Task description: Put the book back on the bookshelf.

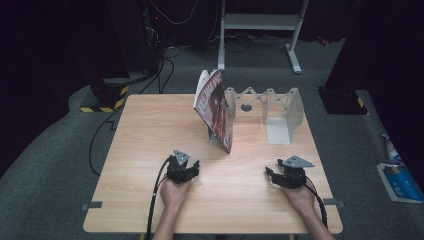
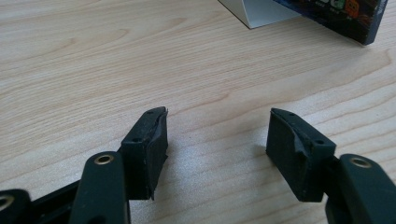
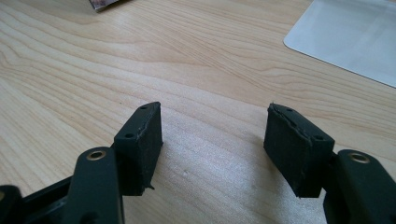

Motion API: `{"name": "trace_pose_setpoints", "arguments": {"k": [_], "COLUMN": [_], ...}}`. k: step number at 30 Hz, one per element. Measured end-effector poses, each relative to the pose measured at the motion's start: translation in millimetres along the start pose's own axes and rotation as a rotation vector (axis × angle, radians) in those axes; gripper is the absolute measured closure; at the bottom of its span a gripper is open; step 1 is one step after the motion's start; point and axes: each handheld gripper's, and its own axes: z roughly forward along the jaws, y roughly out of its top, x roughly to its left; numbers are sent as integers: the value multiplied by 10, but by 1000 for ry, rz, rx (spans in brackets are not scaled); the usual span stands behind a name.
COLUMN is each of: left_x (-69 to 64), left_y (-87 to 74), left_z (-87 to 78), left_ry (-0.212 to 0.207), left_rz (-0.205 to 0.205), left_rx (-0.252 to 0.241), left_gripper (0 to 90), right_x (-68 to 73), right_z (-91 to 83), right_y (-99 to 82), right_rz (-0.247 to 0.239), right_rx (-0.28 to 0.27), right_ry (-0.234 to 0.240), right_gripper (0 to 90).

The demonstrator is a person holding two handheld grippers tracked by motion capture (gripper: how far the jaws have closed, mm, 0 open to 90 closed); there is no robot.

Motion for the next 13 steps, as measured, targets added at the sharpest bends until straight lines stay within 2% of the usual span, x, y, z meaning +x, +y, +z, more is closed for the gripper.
{"name": "trace_pose_setpoints", "arguments": {"k": [8,10,13], "left_x": [-9,-12,-18], "left_y": [-7,-8,-7], "left_z": [-7,-9,-13], "left_ry": [-5,-4,-1], "left_rz": [-2,-1,-1], "left_rx": [-2,-2,1], "left_gripper": [380,381,384], "right_x": [0,10,27], "right_z": [0,-4,-7], "right_y": [0,-3,-8], "right_rz": [-1,-1,-1], "right_rx": [0,-3,-7], "right_ry": [-2,6,4], "right_gripper": [370,406,413]}}
